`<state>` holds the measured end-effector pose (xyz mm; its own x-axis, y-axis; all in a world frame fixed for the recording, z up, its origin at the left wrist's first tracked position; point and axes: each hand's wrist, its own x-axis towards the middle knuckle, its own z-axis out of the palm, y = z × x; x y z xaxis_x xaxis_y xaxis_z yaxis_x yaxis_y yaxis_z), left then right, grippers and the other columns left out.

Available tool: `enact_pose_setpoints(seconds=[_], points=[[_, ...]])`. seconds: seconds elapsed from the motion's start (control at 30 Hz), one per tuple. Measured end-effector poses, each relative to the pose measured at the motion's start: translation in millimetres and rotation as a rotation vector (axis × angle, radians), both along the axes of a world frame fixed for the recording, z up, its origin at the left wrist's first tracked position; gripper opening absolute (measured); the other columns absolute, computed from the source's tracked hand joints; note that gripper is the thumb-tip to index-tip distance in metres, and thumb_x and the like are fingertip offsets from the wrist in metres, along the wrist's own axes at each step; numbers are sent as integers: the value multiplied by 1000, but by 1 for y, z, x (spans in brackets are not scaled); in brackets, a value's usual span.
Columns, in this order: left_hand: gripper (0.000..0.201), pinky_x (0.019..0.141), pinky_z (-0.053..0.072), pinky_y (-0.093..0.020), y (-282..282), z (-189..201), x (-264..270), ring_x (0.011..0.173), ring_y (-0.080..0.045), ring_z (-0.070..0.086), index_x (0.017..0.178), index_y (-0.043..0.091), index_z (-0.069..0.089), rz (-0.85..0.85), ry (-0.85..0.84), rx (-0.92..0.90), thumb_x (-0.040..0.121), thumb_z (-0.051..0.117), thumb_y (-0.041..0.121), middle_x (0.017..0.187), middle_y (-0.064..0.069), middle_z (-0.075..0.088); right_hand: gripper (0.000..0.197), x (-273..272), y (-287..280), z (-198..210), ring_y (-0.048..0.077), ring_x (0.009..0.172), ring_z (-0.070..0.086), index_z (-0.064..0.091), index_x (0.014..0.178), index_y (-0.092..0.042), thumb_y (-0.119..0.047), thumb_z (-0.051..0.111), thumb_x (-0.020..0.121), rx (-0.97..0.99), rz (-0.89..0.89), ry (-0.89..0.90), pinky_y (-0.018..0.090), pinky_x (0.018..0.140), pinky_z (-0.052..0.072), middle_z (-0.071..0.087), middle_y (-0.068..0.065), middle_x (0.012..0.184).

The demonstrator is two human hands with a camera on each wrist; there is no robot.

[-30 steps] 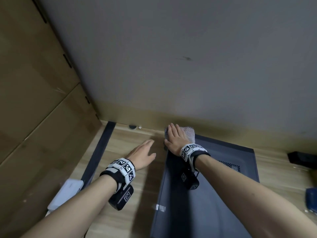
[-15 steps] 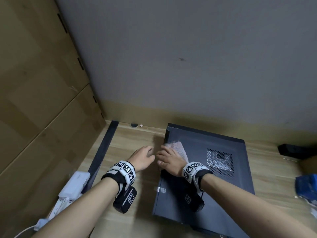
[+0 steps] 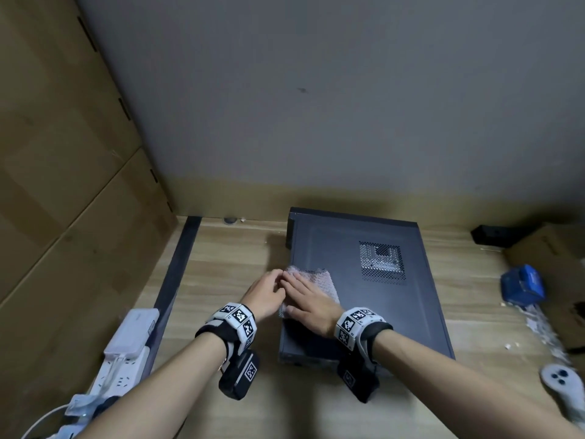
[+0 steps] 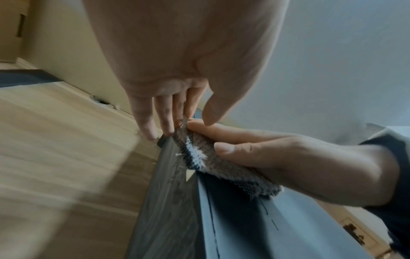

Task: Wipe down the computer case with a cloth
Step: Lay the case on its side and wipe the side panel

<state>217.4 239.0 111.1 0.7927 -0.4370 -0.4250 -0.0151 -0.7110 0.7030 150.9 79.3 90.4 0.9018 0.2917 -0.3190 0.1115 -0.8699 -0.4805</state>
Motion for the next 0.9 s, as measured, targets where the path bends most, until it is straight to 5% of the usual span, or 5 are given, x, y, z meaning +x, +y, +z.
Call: enact_pose_setpoints(seconds=[0.1,0.37,0.63,0.77,0.9], points=[[52,110,38,-37,-4,9,1,131,-21,49,144,15,41,1,-68,20,92,50,16,144,-5,50,67,-5,-6,3,12,150,-15,-1,158,-15,-40,33,105,-137,-4,-70,24,118,-13,-12,-3,165],[52,113,33,-34,-15,21,27,136,-19,42,146,15,40,-72,-120,53,95,46,18,151,-2,41,74,41,-71,11,17,149,-19,-13,155,-17,-55,20,102,-337,-132,84,34,119,-10,-21,0,162],[66,122,14,-34,-41,1,48,151,-12,0,156,12,15,-396,-237,195,100,45,30,164,2,-6,70,117,-136,7,18,150,-17,-8,157,-15,-46,24,104,-353,-204,86,33,121,-10,-16,2,164],[76,122,18,-39,-42,-7,58,150,-9,-8,157,13,8,-513,-310,299,99,45,45,163,3,-14,67,148,-124,13,17,151,-14,-4,158,-14,-41,26,104,-313,-47,46,30,115,-13,-12,2,165],[82,122,13,-35,-38,-4,65,150,-8,-9,157,14,5,-603,-352,330,96,48,50,163,4,-14,73,182,-100,22,19,153,-8,3,158,-11,-45,18,96,-276,138,33,42,124,-2,-4,4,166]])
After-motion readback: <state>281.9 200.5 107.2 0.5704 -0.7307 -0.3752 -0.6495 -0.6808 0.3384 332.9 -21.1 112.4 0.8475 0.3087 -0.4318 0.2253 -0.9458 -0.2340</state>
